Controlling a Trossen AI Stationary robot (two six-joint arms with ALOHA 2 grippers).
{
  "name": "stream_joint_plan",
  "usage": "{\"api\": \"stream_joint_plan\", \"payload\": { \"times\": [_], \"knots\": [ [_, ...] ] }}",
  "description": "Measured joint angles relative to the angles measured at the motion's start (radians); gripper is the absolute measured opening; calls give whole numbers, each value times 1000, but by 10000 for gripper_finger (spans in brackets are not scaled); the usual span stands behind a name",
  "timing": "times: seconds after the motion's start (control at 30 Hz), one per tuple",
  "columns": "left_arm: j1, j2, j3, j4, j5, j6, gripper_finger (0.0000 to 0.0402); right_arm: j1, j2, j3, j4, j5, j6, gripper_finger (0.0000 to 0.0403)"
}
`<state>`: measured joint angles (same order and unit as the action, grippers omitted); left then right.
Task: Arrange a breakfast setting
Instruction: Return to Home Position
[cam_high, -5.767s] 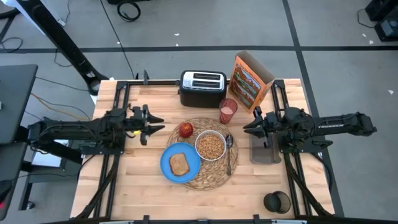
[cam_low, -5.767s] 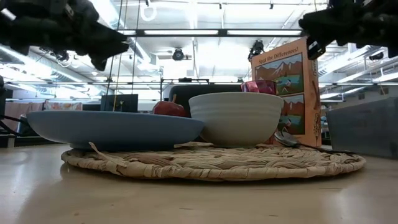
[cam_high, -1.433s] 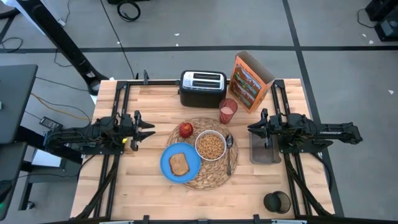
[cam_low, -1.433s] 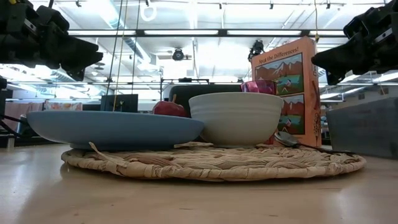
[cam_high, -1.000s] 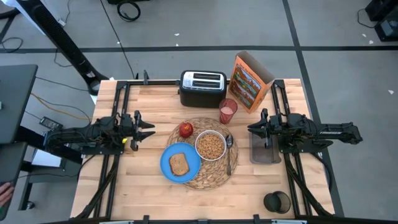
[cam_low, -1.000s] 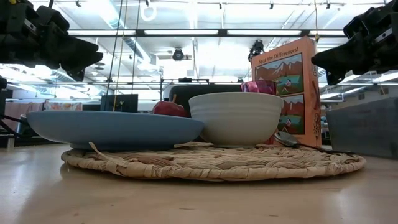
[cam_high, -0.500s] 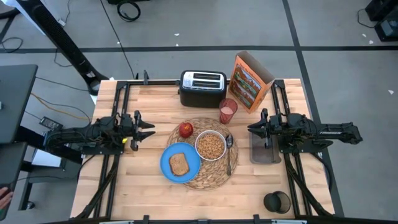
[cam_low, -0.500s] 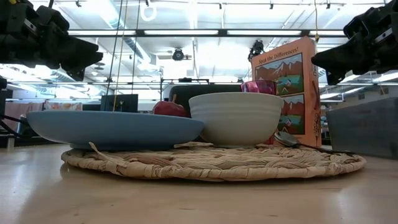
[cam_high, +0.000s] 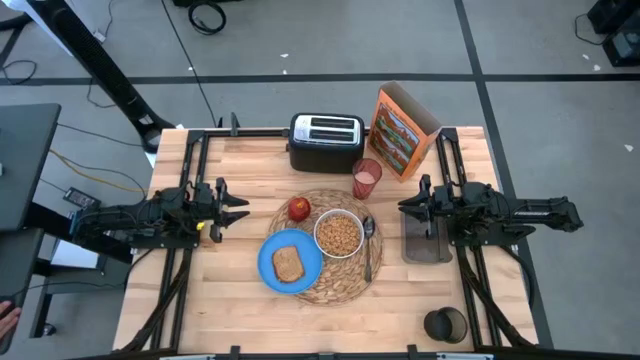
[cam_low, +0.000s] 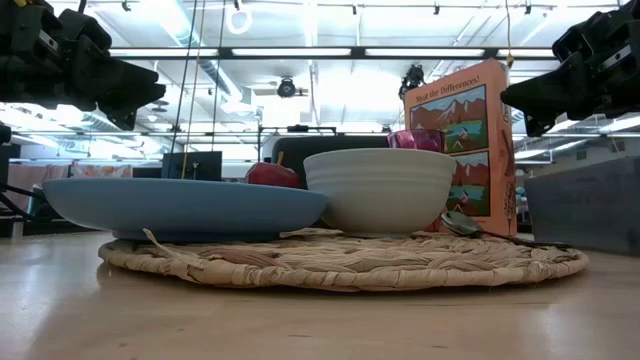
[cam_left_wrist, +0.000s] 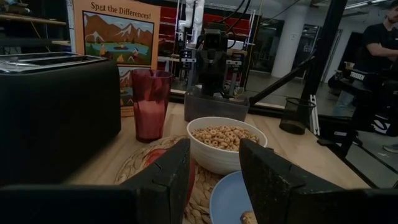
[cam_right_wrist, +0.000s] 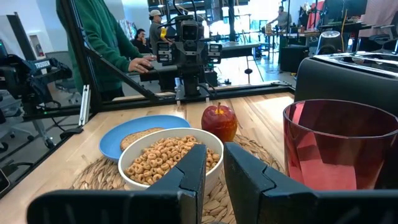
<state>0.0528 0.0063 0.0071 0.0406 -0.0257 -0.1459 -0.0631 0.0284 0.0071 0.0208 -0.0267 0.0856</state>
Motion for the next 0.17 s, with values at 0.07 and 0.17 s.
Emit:
{"api": "stream_joint_plan", "payload": {
  "times": [0.07,0.17],
  "knots": [
    [0,0,0,0,0,0,144,0,0,0,0,0,0,66],
    [0,0,0,0,0,0,144,0,0,0,0,0,0,66]
  ]
}}
